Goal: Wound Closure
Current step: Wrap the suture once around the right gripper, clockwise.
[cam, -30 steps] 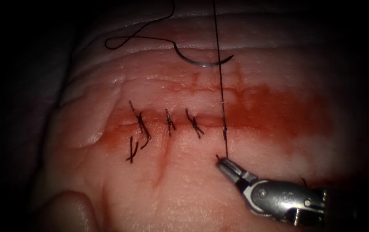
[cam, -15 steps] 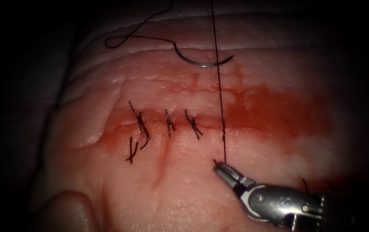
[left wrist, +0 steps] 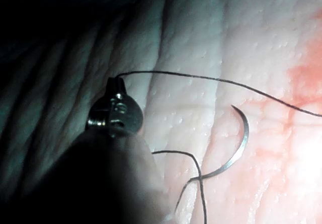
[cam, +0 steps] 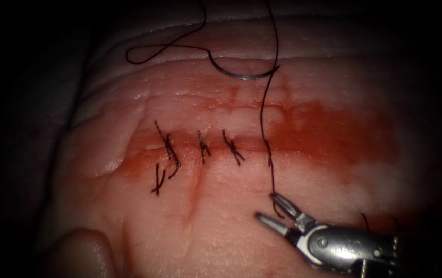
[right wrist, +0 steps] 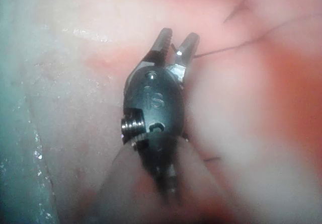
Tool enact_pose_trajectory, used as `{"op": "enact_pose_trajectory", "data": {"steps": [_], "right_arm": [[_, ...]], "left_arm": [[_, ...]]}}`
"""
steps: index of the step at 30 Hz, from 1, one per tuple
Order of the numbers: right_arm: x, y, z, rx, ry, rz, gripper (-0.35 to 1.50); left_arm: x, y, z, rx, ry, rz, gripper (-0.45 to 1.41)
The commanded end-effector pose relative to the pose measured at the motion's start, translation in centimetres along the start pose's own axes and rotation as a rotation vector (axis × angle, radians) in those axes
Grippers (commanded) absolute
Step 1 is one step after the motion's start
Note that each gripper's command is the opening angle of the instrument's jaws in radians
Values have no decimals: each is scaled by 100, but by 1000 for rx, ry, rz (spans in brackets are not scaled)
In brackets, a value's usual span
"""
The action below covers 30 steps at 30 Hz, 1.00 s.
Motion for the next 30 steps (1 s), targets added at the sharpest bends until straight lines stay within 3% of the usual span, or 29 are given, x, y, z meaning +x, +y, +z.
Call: {"op": "enact_pose_trajectory", "data": {"steps": [1,6,9,12,14,15,16,19,20,30], "right_arm": [[0,4,1,12,-2,6,99],[13,23,-4,43,-7,19,123],[19,30,-5,56,-10,25,126],[26,38,-3,82,-8,33,101],[33,45,-1,93,-10,40,73],[36,48,1,92,-14,43,52],[40,53,3,91,-18,48,14],[50,65,14,93,-27,61,-28],[52,69,17,92,-29,65,-35],[49,99,65,127,-29,81,-35]], "left_arm": [[3,5,1,-17,-6,3,-45],[18,53,-40,-95,-56,12,-45],[25,77,-63,-121,-76,14,-45],[33,99,-85,-140,-82,22,-45],[38,114,-100,-154,-84,29,-45],[40,120,-106,-158,-82,32,-45],[43,127,-111,-161,-81,36,-45],[49,150,-127,-168,-77,43,-45],[51,157,-130,-167,-79,41,-45],[69,212,-150,-202,-29,50,-45]]}}
